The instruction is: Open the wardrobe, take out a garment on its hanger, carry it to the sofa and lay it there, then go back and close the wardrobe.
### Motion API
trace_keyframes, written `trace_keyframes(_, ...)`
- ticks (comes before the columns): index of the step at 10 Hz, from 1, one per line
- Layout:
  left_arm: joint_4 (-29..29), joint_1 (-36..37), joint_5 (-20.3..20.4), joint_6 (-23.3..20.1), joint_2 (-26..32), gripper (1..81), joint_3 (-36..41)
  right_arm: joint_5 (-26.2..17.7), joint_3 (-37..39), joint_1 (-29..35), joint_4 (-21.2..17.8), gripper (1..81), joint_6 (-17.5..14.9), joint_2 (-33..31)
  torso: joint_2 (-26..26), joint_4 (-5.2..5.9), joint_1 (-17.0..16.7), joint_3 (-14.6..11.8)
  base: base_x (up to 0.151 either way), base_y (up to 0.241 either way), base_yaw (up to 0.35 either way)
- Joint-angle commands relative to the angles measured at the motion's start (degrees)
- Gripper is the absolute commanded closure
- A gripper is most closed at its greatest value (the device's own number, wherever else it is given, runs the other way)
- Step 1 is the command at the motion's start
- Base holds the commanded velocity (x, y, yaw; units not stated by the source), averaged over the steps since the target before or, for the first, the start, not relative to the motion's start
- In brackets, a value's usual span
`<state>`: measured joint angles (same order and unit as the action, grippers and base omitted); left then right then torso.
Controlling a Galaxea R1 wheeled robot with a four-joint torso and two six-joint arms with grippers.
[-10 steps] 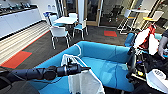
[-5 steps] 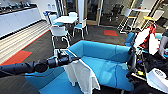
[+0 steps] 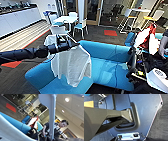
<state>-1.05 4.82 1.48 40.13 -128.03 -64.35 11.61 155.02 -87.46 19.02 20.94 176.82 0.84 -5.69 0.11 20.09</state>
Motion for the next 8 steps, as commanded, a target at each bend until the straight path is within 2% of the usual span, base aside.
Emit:
trace_keyframes(1,-0.97,11.39,2.30,1.52,-8.02,81.1,-1.82,-3.34,-0.25,0.13,-0.30,1.0,-0.29,0.40,0.00,0.00,0.00,-0.02,0.000,0.000,0.000)
trace_keyframes(5,-1.06,13.94,2.48,4.42,-17.26,81.1,-9.38,-3.61,-0.25,0.13,-0.30,1.0,-0.21,0.40,-0.02,0.00,0.00,0.02,0.000,0.000,0.000)
trace_keyframes(8,-1.06,14.56,2.66,5.22,-20.43,81.1,-13.33,-3.78,-0.25,0.48,-0.38,1.0,-0.20,0.48,-0.02,0.00,0.00,0.02,0.000,0.000,0.000)
